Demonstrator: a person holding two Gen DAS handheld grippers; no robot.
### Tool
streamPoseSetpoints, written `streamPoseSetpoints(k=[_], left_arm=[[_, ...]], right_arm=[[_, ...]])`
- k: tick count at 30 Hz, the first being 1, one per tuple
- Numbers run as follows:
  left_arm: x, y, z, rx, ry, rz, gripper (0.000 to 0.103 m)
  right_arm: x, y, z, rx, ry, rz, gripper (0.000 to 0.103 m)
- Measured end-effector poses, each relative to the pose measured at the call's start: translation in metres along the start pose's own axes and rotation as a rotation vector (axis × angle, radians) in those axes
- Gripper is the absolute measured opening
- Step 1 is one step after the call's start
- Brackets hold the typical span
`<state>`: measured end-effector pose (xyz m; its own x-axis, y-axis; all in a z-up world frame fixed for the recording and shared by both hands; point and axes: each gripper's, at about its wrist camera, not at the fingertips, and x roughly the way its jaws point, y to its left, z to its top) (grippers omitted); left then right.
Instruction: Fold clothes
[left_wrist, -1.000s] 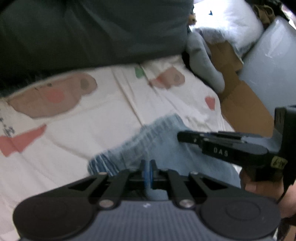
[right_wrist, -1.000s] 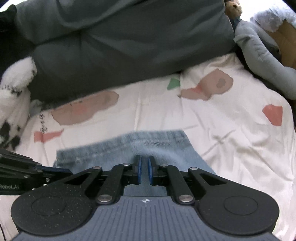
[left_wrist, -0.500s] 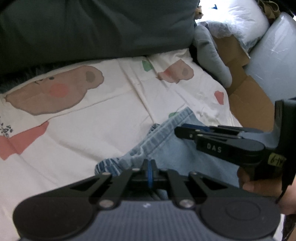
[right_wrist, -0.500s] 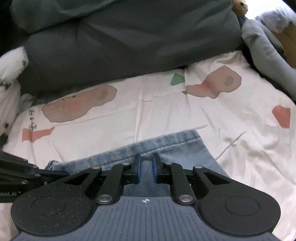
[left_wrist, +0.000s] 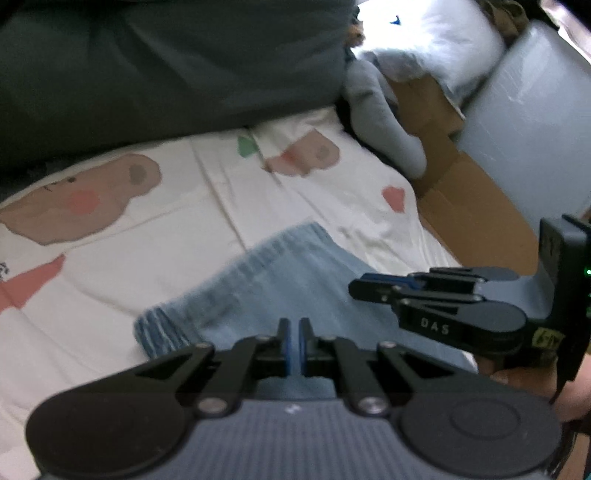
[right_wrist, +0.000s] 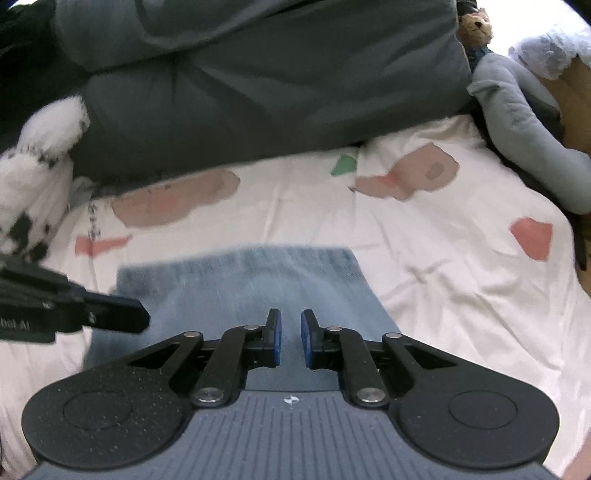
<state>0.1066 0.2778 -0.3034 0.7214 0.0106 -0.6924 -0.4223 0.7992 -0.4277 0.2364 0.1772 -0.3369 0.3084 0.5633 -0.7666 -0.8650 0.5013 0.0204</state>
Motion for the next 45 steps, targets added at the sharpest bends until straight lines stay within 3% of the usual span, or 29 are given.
streamPoseSetpoints(k=[6, 14, 22, 26, 28, 30, 33, 40, 43, 45], left_arm=[[0.006, 0.002, -0.023, 0.062, 0.066, 0.05, 0.003], [0.0, 0.009, -0.029, 0.139, 0.115, 0.102, 0.003], [-0.021, -0.008, -0.031, 0.138, 0.089, 0.107, 0.004], [-0.025, -0.029, -0.031, 0.164, 0.055, 0.068, 0.015], [-0.02, -0.037, -0.033, 0.164, 0.056, 0.039, 0.019], [-0.011, -0.045, -0.038, 0.179, 0.073, 0.01, 0.019], [0.003, -0.056, -0.045, 0.205, 0.1, -0.028, 0.019], [0.025, -0.056, -0.054, 0.264, 0.158, 0.012, 0.018], [0.028, -0.047, -0.056, 0.267, 0.181, 0.025, 0.014], [0.028, -0.041, -0.056, 0.255, 0.186, 0.038, 0.005]], right_arm=[[-0.009, -0.015, -0.023, -0.047, 0.023, -0.012, 0.015], [-0.011, -0.034, -0.041, -0.106, 0.045, -0.019, 0.012], [-0.041, -0.057, -0.062, -0.106, 0.084, -0.064, 0.013], [-0.061, -0.065, -0.069, -0.08, 0.077, -0.09, 0.016], [-0.07, -0.067, -0.075, -0.059, 0.058, -0.093, 0.021], [-0.079, -0.068, -0.081, -0.037, 0.039, -0.095, 0.046], [-0.093, -0.071, -0.089, -0.004, 0.01, -0.099, 0.047], [-0.081, -0.064, -0.105, -0.017, -0.017, -0.095, 0.046], [-0.074, -0.06, -0.109, -0.042, -0.019, -0.088, 0.045], [-0.07, -0.057, -0.111, -0.059, -0.02, -0.084, 0.045]])
